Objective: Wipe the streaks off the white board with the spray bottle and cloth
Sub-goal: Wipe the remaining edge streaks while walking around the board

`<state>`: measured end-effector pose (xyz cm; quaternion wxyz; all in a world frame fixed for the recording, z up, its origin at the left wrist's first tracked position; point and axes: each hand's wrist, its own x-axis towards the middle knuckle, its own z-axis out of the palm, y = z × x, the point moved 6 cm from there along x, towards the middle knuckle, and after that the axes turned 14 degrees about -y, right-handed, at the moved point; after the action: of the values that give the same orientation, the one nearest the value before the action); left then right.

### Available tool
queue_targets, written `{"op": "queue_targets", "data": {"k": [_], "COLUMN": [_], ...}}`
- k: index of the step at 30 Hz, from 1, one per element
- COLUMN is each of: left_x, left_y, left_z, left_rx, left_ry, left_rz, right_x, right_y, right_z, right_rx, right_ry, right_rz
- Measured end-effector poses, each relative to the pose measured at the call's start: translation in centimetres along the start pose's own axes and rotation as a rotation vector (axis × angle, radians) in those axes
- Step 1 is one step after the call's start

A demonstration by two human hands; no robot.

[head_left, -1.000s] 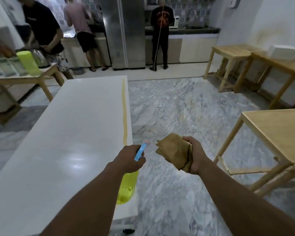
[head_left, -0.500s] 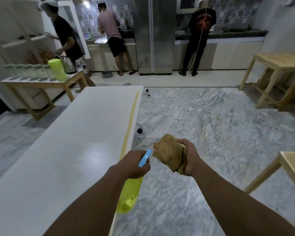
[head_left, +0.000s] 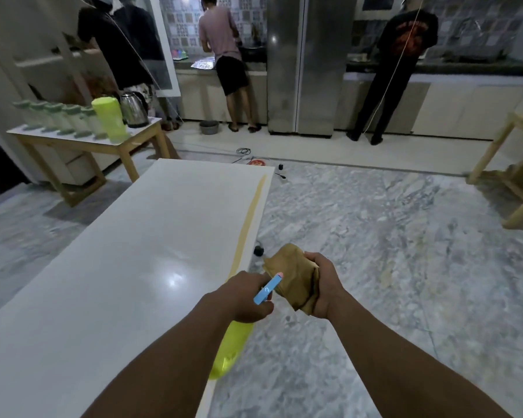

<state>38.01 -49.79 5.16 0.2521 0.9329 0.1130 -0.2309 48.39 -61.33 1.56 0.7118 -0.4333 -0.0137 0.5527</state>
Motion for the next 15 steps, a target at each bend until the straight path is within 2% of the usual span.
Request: {"op": "queue_targets", "data": {"k": [9,15], "left_x": [11.8,23.9], "left_y": [-5.9,-12.9], "left_z": [-9.5,-18.0], "left_rx": [-0.018,-0.198], "left_ry": [0.040,0.159], "left_rz": [-0.094,-0.154], "right_x": [14.9,31.6], "right_y": [-8.8,-15.6], "right_z": [0.7,-1.7], "right_rx": [-0.040,-0.011], "right_ry": [-0.019,-0.012], "right_rz": [0.038,0.087]}}
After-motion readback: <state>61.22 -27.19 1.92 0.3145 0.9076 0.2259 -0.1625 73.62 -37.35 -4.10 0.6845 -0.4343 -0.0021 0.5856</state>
